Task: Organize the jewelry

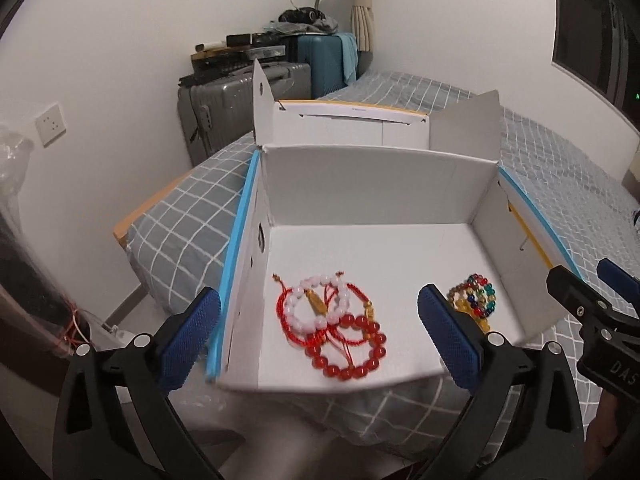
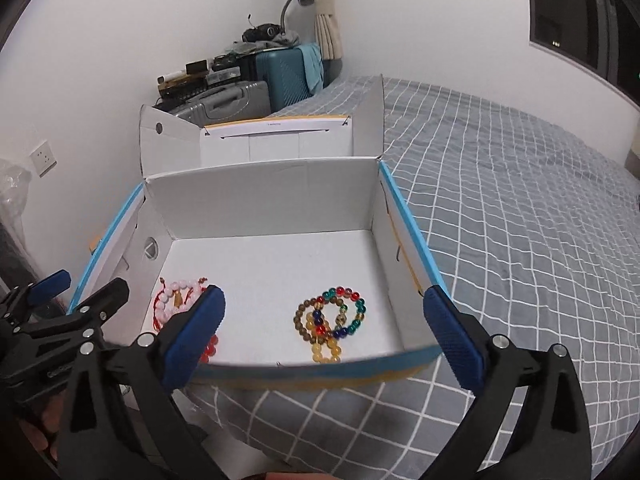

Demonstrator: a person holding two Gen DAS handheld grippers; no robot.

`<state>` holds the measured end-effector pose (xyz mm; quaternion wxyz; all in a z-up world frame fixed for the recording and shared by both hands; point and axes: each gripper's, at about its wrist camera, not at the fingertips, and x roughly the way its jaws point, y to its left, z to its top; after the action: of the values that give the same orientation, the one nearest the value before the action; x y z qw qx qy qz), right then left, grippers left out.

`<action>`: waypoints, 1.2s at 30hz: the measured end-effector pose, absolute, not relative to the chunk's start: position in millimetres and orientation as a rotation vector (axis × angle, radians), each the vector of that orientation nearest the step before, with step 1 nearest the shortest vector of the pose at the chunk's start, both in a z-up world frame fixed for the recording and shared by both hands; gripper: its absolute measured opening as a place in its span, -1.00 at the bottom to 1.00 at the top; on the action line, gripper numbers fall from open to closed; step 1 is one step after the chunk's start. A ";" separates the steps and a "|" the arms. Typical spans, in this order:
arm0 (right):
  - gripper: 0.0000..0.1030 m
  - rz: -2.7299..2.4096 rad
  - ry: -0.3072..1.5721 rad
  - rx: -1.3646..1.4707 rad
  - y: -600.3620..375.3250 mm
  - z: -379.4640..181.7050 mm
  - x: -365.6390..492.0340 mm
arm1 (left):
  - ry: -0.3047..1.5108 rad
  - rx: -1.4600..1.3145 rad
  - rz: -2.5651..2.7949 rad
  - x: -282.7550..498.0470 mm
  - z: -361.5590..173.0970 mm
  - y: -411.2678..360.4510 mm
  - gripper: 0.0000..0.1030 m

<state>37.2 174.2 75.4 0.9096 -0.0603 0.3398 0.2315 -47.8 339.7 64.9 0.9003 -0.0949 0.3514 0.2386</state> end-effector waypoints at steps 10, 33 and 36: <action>0.85 0.473 0.673 -0.131 157.9 63.8 7.2 | 0.671 -0.208 0.468 -82.2 57.5 317.6 0.89; 0.85 0.459 0.666 -0.145 151.1 61.7 4.0 | 0.713 -0.171 0.485 -78.4 53.5 310.7 0.89; 0.85 0.458 0.666 -0.144 151.0 61.6 4.2 | 0.710 -0.159 0.493 -78.3 54.1 308.9 0.89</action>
<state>4.2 151.0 61.6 0.9168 -0.0699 0.3239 0.2228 -78.3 308.9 54.1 0.9049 -0.0771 0.3438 0.2387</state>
